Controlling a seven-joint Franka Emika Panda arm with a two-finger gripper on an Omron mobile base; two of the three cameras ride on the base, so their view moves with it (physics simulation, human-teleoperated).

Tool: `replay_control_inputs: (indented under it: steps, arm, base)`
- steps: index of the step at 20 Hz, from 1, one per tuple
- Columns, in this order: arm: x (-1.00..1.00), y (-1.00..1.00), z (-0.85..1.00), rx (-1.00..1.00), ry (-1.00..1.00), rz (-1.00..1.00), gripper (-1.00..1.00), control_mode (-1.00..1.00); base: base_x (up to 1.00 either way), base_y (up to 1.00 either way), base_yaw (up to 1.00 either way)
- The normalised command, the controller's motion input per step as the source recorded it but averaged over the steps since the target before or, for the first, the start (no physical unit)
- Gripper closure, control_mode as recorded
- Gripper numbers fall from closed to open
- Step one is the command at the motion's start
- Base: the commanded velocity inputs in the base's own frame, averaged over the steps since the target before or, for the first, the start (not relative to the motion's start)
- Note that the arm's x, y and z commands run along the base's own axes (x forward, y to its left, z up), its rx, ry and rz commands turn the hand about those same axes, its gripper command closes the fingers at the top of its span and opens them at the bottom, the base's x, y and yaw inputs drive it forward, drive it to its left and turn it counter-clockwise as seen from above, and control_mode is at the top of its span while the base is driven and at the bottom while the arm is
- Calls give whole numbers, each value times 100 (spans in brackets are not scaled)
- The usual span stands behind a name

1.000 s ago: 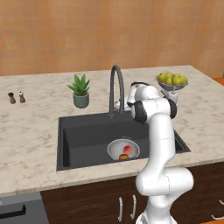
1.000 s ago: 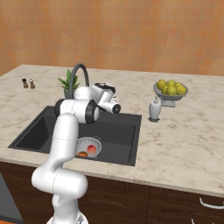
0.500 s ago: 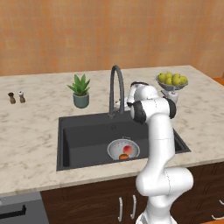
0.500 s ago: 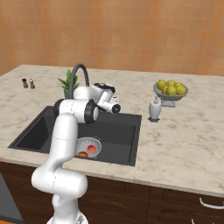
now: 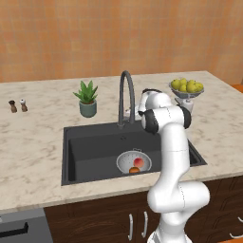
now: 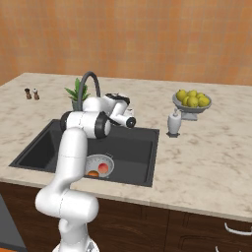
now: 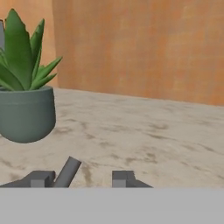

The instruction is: Put the colander in the sink, put the peach, orange in the colander, and turn on the sink faucet and pour water over the colander.

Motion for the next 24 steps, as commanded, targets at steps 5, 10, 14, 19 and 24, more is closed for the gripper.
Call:
replay_control_inputs:
  steps: [5, 10, 14, 19, 24]
  arm:
    - [11, -91, -30, 0, 0, 0, 100, -100]
    - [10, -93, -30, 0, 0, 0, 100, -100]
    - [8, -95, -31, 0, 0, 0, 100, -100]
    - [6, -96, -30, 0, 0, 0, 100, -100]
    - [4, -97, -29, 0, 0, 0, 100, -100]
  base:
    - [0, 0, 0]
    - [0, 0, 0]
    - [0, 0, 0]
    - [0, 0, 0]
    - [0, 0, 0]
